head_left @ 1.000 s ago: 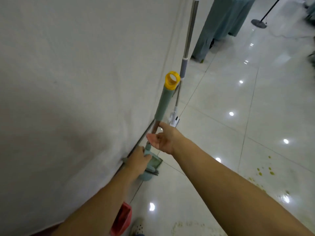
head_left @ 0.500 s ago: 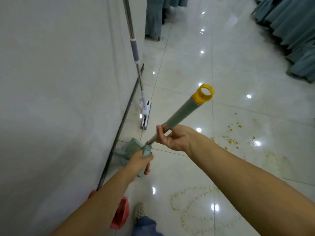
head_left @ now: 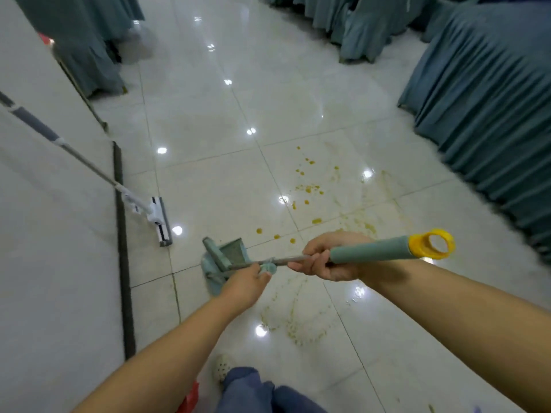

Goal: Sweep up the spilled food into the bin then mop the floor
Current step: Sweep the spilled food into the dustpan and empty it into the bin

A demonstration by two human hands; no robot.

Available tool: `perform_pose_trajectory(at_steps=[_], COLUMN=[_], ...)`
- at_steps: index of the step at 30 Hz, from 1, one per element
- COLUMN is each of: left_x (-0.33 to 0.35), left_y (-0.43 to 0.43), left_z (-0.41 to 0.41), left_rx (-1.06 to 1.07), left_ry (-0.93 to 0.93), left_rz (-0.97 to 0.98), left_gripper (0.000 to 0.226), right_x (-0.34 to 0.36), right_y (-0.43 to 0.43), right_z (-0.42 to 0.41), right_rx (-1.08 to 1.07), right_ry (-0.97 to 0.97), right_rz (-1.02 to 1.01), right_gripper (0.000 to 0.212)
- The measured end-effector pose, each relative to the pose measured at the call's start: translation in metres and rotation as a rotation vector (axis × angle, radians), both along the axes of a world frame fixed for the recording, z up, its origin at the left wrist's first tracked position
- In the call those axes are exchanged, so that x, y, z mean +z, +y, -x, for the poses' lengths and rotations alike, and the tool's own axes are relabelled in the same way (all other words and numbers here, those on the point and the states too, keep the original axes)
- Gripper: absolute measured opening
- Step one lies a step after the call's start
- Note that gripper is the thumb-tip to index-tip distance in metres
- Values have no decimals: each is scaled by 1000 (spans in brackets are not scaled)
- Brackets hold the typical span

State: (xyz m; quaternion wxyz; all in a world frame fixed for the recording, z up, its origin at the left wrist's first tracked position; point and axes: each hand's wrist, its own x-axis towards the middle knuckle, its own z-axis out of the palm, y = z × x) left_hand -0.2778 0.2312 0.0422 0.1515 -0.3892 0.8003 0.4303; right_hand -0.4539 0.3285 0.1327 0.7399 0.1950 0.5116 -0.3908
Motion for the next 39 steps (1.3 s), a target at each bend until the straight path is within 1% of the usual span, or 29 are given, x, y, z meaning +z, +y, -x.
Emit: perform_pose_trajectory(at_steps=[1, 2, 6, 9, 13, 16, 17, 19, 22, 24, 26, 28, 30, 32, 34, 36, 39], left_x=[4, 6, 12, 15, 21, 24, 26, 30, 29, 23, 16, 11, 7, 6, 4, 3, 2], left_y=[20, 41, 122, 177, 240, 276, 284, 291, 284, 277, 274, 273, 273, 277, 283, 290, 300], left_z=[14, 28, 80, 114, 146, 166, 173, 182, 191, 195, 197, 198, 200, 200, 202, 205, 209], left_rx=[-44, -88, -264, -367, -520, -547, -546, -540, -580, -573, -576, -598, -606, -610, -620, -630, -632], left_ry=[-3, -2, -31, -30, -26, -21, -14, 11, 44, 59, 91, 114, 131, 132, 134, 132, 123], left_rz=[22, 49, 148, 186, 248, 273, 281, 297, 335, 311, 298, 289, 247, 194, 155, 141, 144], left_gripper=[47, 48, 51, 50, 48, 41, 40, 42, 50, 50, 47, 48, 49, 47, 45, 43, 43], right_x=[5, 8, 14, 9, 13, 10, 7, -6, -31, -45, -55, -64, -75, -87, -97, -104, -115], right_y=[28, 55, 159, 226, 297, 332, 341, 360, 394, 418, 436, 447, 455, 467, 480, 490, 501], right_z=[9, 16, 36, 49, 48, 39, 37, 34, 25, 14, 1, -8, -21, -39, -58, -69, -75], right_rx=[-15, -19, -28, -15, -81, -230, -304, -478, -729, -785, -794, -877, -1058, -1256, -1399, -1460, -1446], right_ry=[14, 30, 102, 159, 340, 473, 501, 534, 469, 424, 400, 383, 321, 235, 152, 90, 21], right_rz=[10, 13, 33, 13, -15, -8, -6, -26, -82, -171, -288, -367, -352, -297, -228, -203, -221], right_gripper=[27, 24, 22, 27, 27, 21, 18, 20, 15, 16, 14, 22, 23, 18, 15, 15, 17])
